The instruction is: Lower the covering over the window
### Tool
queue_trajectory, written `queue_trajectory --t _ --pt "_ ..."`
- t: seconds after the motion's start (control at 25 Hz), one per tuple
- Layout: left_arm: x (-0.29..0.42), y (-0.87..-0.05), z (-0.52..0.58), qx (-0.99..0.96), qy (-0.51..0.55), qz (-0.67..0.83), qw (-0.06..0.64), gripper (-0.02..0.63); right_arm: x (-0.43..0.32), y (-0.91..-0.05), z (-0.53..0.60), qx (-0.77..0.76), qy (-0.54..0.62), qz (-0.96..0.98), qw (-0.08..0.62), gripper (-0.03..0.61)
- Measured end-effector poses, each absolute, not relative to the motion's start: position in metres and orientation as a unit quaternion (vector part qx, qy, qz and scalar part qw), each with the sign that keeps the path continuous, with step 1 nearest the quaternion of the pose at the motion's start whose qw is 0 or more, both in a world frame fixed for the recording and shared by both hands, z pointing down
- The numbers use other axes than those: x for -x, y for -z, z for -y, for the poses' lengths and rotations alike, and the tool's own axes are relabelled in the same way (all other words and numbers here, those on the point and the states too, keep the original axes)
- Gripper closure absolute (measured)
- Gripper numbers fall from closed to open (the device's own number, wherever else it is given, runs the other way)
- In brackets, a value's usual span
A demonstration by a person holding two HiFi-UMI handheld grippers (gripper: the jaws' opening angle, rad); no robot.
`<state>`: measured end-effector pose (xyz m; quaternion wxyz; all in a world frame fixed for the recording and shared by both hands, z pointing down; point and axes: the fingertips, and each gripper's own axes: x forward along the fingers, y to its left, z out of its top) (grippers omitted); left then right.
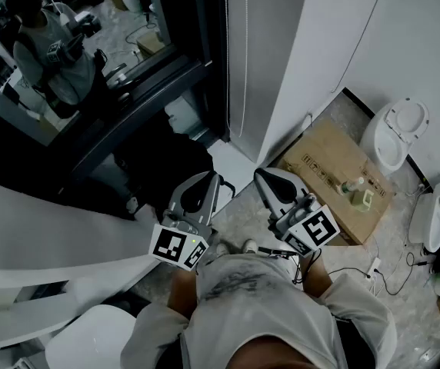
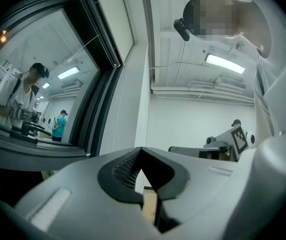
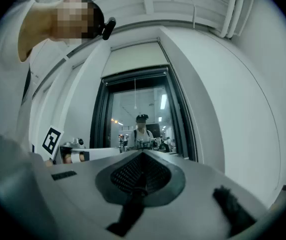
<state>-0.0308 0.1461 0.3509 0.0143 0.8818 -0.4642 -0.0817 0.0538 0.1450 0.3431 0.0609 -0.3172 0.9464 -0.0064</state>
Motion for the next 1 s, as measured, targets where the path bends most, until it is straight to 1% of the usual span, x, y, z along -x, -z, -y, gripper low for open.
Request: queue_trajectory --t 0.24,0.52,1.0 --pt "0.022 -0.358 -0.147 -0.882 0.076 0.464 0.020 0.611 -0.062 -0.347 -0.145 0.325 0.016 -0.944 0.059 0.563" --pt "0.007 -0.363 -0.145 -0.880 0.072 0.468 0.028 0.611 -0.087 -0.347 -0.140 0.336 0.033 -0.937 0.086 0.561" --pt "-0.014 -0.367 -0.142 -0.868 0.063 0.492 0.037 0.611 -0.106 -0.349 -0.130 0.305 0.046 -0.947 0.092 0.561"
